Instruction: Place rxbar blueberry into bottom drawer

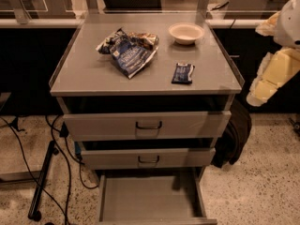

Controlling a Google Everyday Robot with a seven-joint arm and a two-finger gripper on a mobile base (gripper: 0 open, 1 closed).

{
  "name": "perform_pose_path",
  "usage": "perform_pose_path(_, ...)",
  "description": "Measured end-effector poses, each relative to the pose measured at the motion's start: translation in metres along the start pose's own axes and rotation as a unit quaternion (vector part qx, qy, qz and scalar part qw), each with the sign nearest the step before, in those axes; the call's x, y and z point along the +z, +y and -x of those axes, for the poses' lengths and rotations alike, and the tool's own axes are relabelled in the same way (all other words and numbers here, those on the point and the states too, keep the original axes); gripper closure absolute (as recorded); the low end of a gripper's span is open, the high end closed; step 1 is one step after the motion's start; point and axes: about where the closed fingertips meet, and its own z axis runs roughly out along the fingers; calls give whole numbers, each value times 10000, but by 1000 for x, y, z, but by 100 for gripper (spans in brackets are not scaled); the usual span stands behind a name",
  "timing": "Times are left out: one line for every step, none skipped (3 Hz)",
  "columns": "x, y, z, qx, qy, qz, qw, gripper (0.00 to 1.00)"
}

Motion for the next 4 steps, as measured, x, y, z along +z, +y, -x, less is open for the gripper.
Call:
perform_pose_path(8,-14,5,171,-264,-15,9995,0)
perform_pose_path(15,-21,10,292,-488,10,9984,0)
perform_pose_path(20,-27,12,399,-678,-9,9969,0)
perform_pose_path(25,-31,14,474,-822,-11,9955,0)
